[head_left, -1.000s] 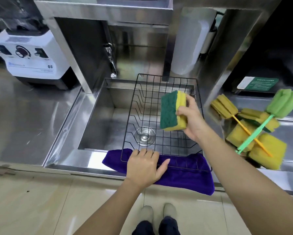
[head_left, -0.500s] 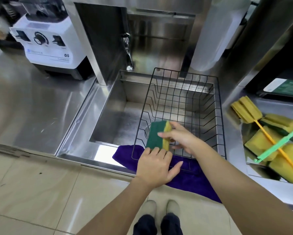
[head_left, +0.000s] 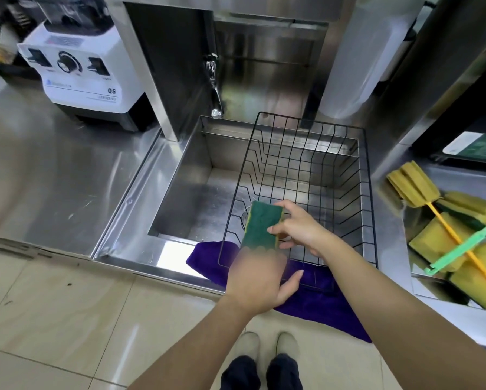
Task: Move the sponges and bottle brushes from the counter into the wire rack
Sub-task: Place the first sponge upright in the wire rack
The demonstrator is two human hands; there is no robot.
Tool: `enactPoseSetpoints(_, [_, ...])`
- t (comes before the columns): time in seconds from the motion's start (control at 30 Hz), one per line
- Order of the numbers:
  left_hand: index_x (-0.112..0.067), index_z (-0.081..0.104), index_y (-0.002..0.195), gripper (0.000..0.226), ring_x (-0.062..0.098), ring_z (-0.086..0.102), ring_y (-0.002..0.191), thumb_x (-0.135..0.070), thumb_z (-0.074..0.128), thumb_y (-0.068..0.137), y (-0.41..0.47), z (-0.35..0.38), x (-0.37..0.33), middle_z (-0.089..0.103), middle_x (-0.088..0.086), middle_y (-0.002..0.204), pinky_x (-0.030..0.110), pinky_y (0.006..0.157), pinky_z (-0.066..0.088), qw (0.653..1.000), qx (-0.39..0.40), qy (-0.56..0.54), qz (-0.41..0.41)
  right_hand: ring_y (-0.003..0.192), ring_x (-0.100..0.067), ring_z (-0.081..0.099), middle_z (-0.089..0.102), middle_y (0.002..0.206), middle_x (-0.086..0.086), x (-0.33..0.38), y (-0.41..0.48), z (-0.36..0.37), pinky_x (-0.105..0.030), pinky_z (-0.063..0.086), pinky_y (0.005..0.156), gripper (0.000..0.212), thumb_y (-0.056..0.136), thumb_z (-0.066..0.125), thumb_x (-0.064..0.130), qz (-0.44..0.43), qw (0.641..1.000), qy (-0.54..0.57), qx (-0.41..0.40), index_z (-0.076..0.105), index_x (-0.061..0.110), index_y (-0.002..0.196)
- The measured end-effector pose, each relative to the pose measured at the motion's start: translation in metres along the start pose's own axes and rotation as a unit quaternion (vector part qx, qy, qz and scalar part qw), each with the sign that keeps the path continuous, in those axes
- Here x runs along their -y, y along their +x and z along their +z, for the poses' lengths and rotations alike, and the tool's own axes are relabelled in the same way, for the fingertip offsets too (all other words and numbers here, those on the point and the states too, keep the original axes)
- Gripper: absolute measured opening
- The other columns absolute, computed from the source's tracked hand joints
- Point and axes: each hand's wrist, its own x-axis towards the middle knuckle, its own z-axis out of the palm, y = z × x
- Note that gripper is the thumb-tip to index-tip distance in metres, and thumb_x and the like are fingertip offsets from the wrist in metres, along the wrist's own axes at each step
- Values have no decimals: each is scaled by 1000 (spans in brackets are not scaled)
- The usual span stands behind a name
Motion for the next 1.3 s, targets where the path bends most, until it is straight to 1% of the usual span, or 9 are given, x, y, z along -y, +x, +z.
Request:
enactPoseSetpoints(0.13, [-14, 57, 67, 45, 21, 48, 60, -47, 43, 93, 1, 0, 0, 52, 1, 62, 32, 56, 36, 1000, -8, 2, 5, 92, -16, 56, 57, 106, -3, 1, -6, -4, -31, 53, 62, 45, 83, 66, 14, 11, 999, -34, 10, 46, 27, 121])
enactPoseSetpoints(0.27, [-13, 57, 67, 48, 21, 49, 60, -47, 37, 96, 1, 0, 0, 52, 1, 63, 32, 56, 34, 1000, -9, 2, 2, 111, -24, 56, 56, 121, -6, -5, -5, 9, -36, 50, 84, 79, 77, 74, 12, -11, 998, -58, -23, 26, 21, 138])
enactPoseSetpoints(0.37, [-14, 56, 65, 49, 21, 48, 58, -47, 37, 96, 1, 0, 0, 51, 1, 61, 32, 55, 33, 1000, -5, 2, 2, 115, -28, 54, 54, 126, -15, -11, -3, 16, -39, 49, 92, 91, 75, 69, -8, -2, 994, 74, -83, 14, 18, 143])
enactPoseSetpoints(0.57, [-14, 53, 63, 46, 20, 46, 57, -46, 42, 94, 2, -1, 0, 49, 1, 59, 32, 54, 32, 1000, -4, 3, 3, 92, -19, 56, 59, 99, -10, -6, -8, 10, -20, 46, 62, 51, 77, 64, -10, -14, 989, 105, -105, 46, 0, 124])
enactPoseSetpoints(0.8, [-13, 56, 65, 45, 21, 47, 57, -45, 42, 94, 1, -1, 0, 51, 2, 60, 33, 54, 32, 1000, -4, 7, 7, 88, -15, 56, 54, 95, -2, -9, -11, 9, -20, 46, 63, 53, 77, 66, -4, -68, 996, -18, -51, 43, 12, 122])
enactPoseSetpoints(0.9, [-13, 55, 64, 46, 21, 46, 56, -44, 41, 95, 1, -1, 1, 49, 2, 59, 32, 53, 32, 1000, -6, 5, 9, 80, -13, 56, 54, 88, 0, -5, -13, 7, -29, 50, 69, 52, 78, 61, -8, -81, 994, 27, -69, 48, 16, 122])
enactPoseSetpoints(1.07, [-13, 53, 63, 48, 22, 46, 56, -44, 37, 97, 2, 0, 1, 48, 1, 59, 32, 53, 32, 1000, -11, 0, 13, 79, -13, 50, 55, 86, 7, -1, -7, -20, -36, 48, 76, 26, 74, 63, 6, -128, 981, -51, -134, 50, 21, 92])
enactPoseSetpoints(1.2, [-14, 51, 63, 46, 22, 45, 57, -43, 38, 96, 2, -2, 0, 47, 1, 60, 33, 54, 32, 1000, -10, 6, 20, 83, -16, 55, 59, 86, 4, -7, -10, -15, -35, 50, 73, 21, 77, 60, 2, -112, 985, -131, -12, 55, 22, 79])
enactPoseSetpoints(1.3, [-14, 51, 64, 45, 21, 45, 59, -42, 38, 96, 4, -4, 0, 48, 1, 61, 32, 55, 31, 1000, -8, 10, 24, 86, -16, 56, 62, 93, -4, -15, -7, -11, -27, 50, 70, 18, 83, 54, -4, -112, 988, -101, 17, 62, 9, 92])
